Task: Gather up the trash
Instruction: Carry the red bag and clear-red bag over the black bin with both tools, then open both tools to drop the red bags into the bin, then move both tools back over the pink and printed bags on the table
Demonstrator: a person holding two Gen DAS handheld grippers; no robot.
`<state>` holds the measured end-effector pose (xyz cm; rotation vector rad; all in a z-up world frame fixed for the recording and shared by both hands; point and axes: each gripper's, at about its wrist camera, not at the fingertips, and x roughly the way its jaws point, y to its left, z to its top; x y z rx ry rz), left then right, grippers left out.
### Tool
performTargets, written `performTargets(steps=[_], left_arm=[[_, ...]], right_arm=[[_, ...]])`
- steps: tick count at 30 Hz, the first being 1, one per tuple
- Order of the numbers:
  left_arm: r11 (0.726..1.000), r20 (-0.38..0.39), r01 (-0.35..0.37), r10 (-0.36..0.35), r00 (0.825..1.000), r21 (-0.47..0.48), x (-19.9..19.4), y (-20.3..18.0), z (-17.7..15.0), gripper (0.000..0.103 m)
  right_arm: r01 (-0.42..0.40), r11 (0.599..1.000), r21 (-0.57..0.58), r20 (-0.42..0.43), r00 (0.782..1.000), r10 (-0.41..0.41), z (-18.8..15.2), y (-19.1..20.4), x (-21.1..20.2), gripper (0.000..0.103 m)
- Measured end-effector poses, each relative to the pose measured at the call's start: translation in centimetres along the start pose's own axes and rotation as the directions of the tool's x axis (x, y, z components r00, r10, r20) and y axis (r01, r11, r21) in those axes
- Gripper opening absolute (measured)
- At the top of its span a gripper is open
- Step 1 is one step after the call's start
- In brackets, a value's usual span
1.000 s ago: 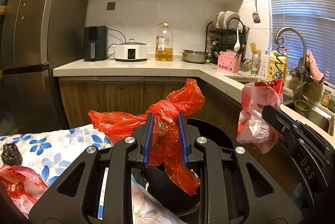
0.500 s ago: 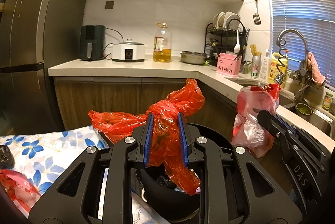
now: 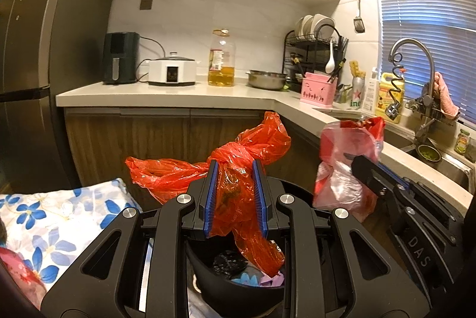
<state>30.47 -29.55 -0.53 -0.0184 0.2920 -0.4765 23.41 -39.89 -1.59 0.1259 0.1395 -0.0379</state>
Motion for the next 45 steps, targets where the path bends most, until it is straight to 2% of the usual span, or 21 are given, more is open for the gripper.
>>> performTargets(steps=[15,18,26,29,31,34,38,41,45], left_arm=[[0.999,-0.015,0.052,-0.052,0.999,0.012,2.3,0.1,-0.9,0.024],[0.998,-0.025,0.056,-0.056,0.998,0.01,2.7,0.2,-1.2,0.027],[0.999,-0.039,0.046,-0.047,0.998,-0.022,3.1,1.3,-1.7,0.05],[0.998,-0.044,0.034,-0.037,0.998,-0.052,2.8,2.1,-1.8,0.057],[0.998,-0.051,0.023,-0.026,0.998,-0.061,2.5,2.6,-2.0,0.059],[0.998,-0.054,-0.014,0.011,0.998,-0.061,1.7,3.1,-2.3,0.068],[0.996,-0.06,-0.062,0.058,0.996,-0.058,0.1,3.8,-2.8,0.079],[0.994,-0.052,-0.101,0.099,0.994,-0.05,-1.6,4.2,-3.3,0.088],[0.986,-0.046,-0.155,0.152,0.987,-0.067,-4.2,5.0,-4.2,0.094]], right_arm=[[-0.009,1.0,0.015,-0.028,1.0,0.009,-0.4,-0.6,2.0,0.006],[-0.007,1.0,0.015,-0.034,0.999,0.007,-0.5,-0.7,2.3,0.007],[0.003,1.0,0.027,-0.047,0.999,-0.001,-0.8,-1.3,2.7,0.027],[0.007,1.0,0.028,-0.049,0.999,-0.006,-0.8,-1.4,2.8,0.028],[0.006,0.999,0.034,-0.05,0.999,-0.004,-0.9,-1.4,2.6,0.029],[0.008,0.999,0.041,-0.048,0.999,-0.006,-1.0,-1.4,2.2,0.039],[0.012,0.998,0.057,-0.05,0.999,-0.009,-1.3,-1.3,1.5,0.061],[0.017,0.998,0.053,-0.048,0.999,-0.014,-1.5,-0.9,0.7,0.069],[0.007,0.999,0.044,-0.054,0.999,-0.004,-1.9,0.1,-0.5,0.074]])
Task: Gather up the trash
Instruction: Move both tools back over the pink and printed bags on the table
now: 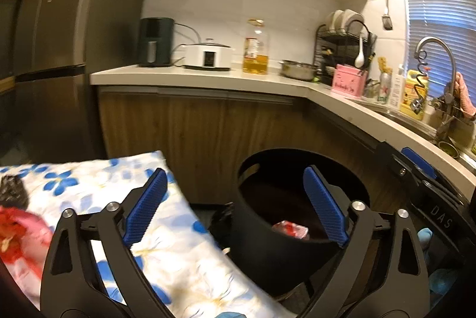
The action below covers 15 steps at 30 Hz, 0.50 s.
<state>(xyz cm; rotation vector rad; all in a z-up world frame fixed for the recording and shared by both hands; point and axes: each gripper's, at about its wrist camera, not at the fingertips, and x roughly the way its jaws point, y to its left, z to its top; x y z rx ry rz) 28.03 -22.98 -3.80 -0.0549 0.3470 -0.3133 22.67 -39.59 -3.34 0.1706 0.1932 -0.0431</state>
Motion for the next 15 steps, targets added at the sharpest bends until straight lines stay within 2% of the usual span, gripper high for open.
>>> performTargets(steps=[9,15], left_arm=[[0.996,0.004,-0.083,0.084,0.996,-0.038,-5.0,2.9,-1.3,0.096],[0.983,0.025,-0.173,0.175,0.984,-0.07,-8.6,5.7,-2.3,0.096]], right_arm=[[-0.016,1.0,0.006,0.008,1.0,0.016,-0.5,2.1,-2.9,0.08],[-0.045,0.999,0.006,0.007,0.999,0.045,-0.9,4.1,-4.4,0.08]])
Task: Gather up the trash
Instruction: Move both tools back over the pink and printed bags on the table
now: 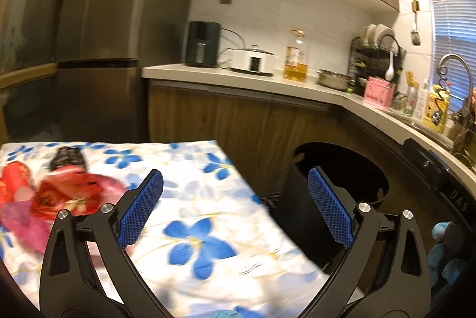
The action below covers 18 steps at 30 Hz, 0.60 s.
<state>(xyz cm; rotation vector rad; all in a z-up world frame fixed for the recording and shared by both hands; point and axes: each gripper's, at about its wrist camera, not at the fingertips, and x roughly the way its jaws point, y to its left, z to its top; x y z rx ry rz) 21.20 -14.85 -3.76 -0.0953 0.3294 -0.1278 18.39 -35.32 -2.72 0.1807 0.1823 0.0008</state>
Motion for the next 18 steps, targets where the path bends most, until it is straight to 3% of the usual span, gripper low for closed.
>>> performTargets(steps=[7,18], left_arm=[[0.986,0.02,-0.163,0.163,0.986,-0.029,-3.9,5.7,-1.7,0.096],[0.913,0.006,-0.387,0.391,0.92,-0.132,-8.5,15.8,-3.4,0.096]], right_arm=[[-0.068,0.998,-0.016,-0.012,0.998,0.067,-1.0,3.3,-1.2,0.08],[-0.211,0.977,-0.021,-0.081,0.975,0.209,-3.5,10.4,-0.4,0.08]])
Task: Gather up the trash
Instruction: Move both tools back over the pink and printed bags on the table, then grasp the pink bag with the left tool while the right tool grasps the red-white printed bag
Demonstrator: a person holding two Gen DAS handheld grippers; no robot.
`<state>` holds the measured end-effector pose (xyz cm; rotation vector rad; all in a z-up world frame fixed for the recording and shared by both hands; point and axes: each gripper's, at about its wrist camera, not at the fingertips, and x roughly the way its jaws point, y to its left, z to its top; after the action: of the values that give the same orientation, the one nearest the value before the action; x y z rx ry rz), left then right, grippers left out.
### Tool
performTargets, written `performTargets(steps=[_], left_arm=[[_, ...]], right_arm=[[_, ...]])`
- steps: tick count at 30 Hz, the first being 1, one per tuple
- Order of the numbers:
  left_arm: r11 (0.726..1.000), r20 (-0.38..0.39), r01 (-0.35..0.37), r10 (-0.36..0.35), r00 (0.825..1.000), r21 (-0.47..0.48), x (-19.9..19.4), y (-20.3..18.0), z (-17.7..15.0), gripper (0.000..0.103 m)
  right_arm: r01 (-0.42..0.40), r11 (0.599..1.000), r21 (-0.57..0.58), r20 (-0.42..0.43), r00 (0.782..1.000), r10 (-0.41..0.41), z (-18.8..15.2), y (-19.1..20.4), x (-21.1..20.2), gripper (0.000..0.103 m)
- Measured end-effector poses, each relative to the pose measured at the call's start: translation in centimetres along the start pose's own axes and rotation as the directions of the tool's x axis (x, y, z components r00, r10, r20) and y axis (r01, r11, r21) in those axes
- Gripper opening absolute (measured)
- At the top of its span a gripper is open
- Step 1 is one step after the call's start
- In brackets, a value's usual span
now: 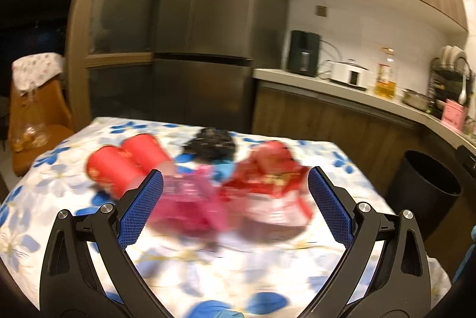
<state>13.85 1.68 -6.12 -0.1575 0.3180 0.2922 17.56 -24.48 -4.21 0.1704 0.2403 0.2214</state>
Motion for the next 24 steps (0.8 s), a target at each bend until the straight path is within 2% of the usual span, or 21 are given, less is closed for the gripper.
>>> performTargets(steps=[4,7,12,18,21,23,24], left_arm=[[0.999,-0.015,-0.042,0.042,0.999,0.0,0.9,2.9,0.0,0.096],[0.999,-0.036,-0.052,0.053,0.998,0.011,1.9,3.6,0.0,0.096],[0.999,-0.079,-0.04,0.041,0.996,0.015,3.8,4.2,-0.3,0.095],[1.0,-0.148,-0.003,0.003,0.989,0.002,5.2,4.7,-1.1,0.07],[1.0,-0.172,0.024,-0.026,0.985,-0.014,5.5,4.8,-1.5,0.054],[0.999,-0.186,0.042,-0.046,0.982,-0.024,5.6,4.9,-1.7,0.034],[0.998,-0.191,0.051,-0.055,0.98,-0.028,5.6,5.0,-1.8,0.029]], right_arm=[[-0.052,0.998,-0.022,-0.019,0.998,0.051,-0.7,2.7,0.9,0.08],[-0.087,0.995,-0.041,-0.035,0.996,0.086,-1.1,4.5,1.6,0.08],[-0.126,0.99,-0.064,-0.055,0.991,0.123,-1.6,7.0,2.7,0.08],[-0.164,0.983,-0.079,-0.077,0.984,0.158,-2.0,9.5,3.9,0.08],[-0.185,0.978,-0.095,-0.089,0.98,0.177,-2.3,10.9,4.4,0.08],[-0.199,0.975,-0.102,-0.099,0.977,0.19,-2.5,11.6,4.6,0.08],[-0.209,0.972,-0.107,-0.107,0.974,0.198,-2.8,12.2,4.8,0.08]])
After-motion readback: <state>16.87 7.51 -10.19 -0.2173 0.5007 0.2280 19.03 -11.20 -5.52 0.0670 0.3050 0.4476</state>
